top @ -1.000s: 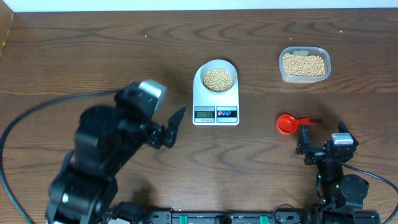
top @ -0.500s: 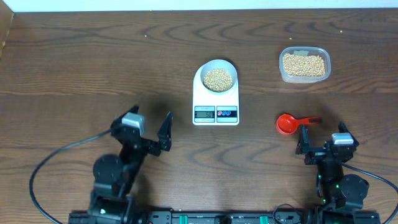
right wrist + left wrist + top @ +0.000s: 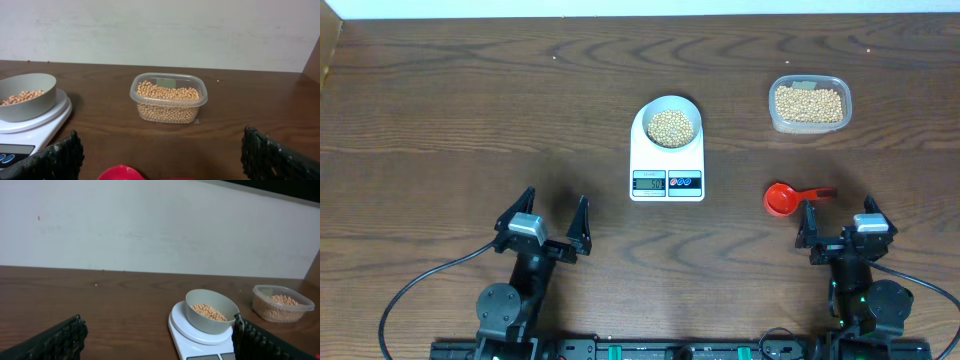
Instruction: Scoop item into bowl and weigh 50g on scale
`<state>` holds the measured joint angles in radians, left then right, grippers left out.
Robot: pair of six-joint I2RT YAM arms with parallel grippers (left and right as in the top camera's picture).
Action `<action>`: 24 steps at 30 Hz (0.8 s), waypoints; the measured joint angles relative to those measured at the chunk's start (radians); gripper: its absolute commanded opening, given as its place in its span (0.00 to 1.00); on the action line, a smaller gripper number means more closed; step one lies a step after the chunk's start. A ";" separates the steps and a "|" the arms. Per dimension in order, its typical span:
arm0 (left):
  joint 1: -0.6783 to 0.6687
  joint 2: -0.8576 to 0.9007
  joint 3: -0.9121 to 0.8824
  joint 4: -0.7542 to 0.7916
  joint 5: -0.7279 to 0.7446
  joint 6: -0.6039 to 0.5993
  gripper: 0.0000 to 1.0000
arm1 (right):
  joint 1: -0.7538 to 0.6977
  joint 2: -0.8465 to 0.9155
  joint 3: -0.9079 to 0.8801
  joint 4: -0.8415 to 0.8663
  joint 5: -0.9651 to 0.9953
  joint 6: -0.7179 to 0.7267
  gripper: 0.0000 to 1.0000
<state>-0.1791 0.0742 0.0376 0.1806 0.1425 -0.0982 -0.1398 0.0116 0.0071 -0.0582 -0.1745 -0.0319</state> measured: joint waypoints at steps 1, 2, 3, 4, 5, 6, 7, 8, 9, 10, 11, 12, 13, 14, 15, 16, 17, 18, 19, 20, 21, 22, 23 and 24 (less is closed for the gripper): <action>0.000 -0.014 -0.011 -0.002 -0.005 0.000 0.95 | 0.000 0.000 0.000 0.000 0.000 0.000 0.99; 0.000 -0.032 -0.021 -0.021 -0.011 -0.002 0.95 | 0.000 0.000 0.000 0.000 0.000 0.000 0.99; 0.000 -0.046 -0.028 -0.037 -0.017 -0.003 0.95 | 0.000 0.000 0.000 0.000 0.000 0.000 0.99; 0.001 -0.053 -0.031 -0.048 -0.020 -0.003 0.95 | 0.000 0.000 0.000 0.000 0.000 0.000 0.99; 0.001 -0.057 -0.032 -0.057 -0.026 -0.003 0.95 | 0.000 0.000 0.000 0.000 0.000 0.000 0.99; 0.001 -0.060 -0.032 -0.060 -0.032 -0.003 0.95 | 0.000 0.000 0.000 0.000 0.000 0.000 0.99; 0.001 -0.061 -0.032 -0.066 -0.040 -0.003 0.95 | 0.000 0.000 0.000 0.000 0.000 0.000 0.99; 0.001 -0.063 -0.032 -0.078 -0.045 -0.003 0.95 | 0.000 0.000 0.000 0.000 0.000 0.000 0.99; 0.001 -0.063 -0.032 -0.093 -0.051 -0.003 0.95 | 0.000 0.000 0.000 0.000 0.000 0.000 0.99; 0.001 -0.064 -0.032 -0.111 -0.055 -0.003 0.95 | 0.000 0.000 0.000 0.000 0.000 0.000 0.99; 0.001 -0.064 -0.032 -0.134 -0.060 -0.003 0.95 | 0.000 0.000 0.000 0.000 0.000 0.000 0.99; 0.001 -0.064 -0.032 -0.160 -0.063 -0.003 0.95 | 0.000 0.000 0.000 0.000 0.000 0.000 0.99; 0.001 -0.063 -0.032 -0.180 -0.068 -0.003 0.95 | 0.000 0.000 0.000 0.000 0.000 0.000 0.99; 0.001 -0.063 -0.030 -0.192 -0.074 -0.003 0.95 | 0.000 0.000 0.000 0.001 0.000 0.000 0.99; 0.002 -0.064 -0.027 -0.197 -0.078 -0.003 0.95 | 0.000 0.000 0.000 0.000 0.000 0.000 0.99; 0.002 -0.064 -0.026 -0.200 -0.080 -0.003 0.95 | 0.000 0.000 0.000 0.000 0.000 0.000 0.99; 0.002 -0.064 -0.026 -0.201 -0.082 -0.003 0.95 | 0.000 0.000 0.000 0.000 0.000 0.000 0.99; 0.002 -0.064 -0.026 -0.202 -0.082 -0.003 0.95 | 0.000 0.000 0.000 0.000 0.000 0.000 0.99; 0.002 -0.064 -0.026 -0.202 -0.083 -0.003 0.95 | 0.000 0.000 0.000 0.000 0.000 0.000 0.99; 0.002 -0.064 -0.026 -0.202 -0.082 -0.003 0.95 | 0.000 0.000 0.000 0.000 0.000 0.000 0.99; 0.002 -0.064 -0.026 -0.202 -0.083 -0.003 0.95 | 0.000 0.000 0.000 0.000 0.000 0.000 0.99; 0.002 -0.064 -0.026 -0.202 -0.083 -0.003 0.95 | 0.000 0.000 0.000 0.000 0.000 0.000 0.99; 0.002 -0.064 -0.026 -0.202 -0.083 -0.003 0.95 | 0.000 0.000 0.000 0.000 0.000 0.000 0.99; 0.002 -0.064 -0.026 -0.202 -0.083 -0.003 0.95 | 0.000 0.000 0.000 0.000 0.000 0.000 0.99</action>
<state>-0.1776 0.0101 0.0120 -0.0212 0.0597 -0.1009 -0.1398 0.0116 0.0071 -0.0582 -0.1745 -0.0315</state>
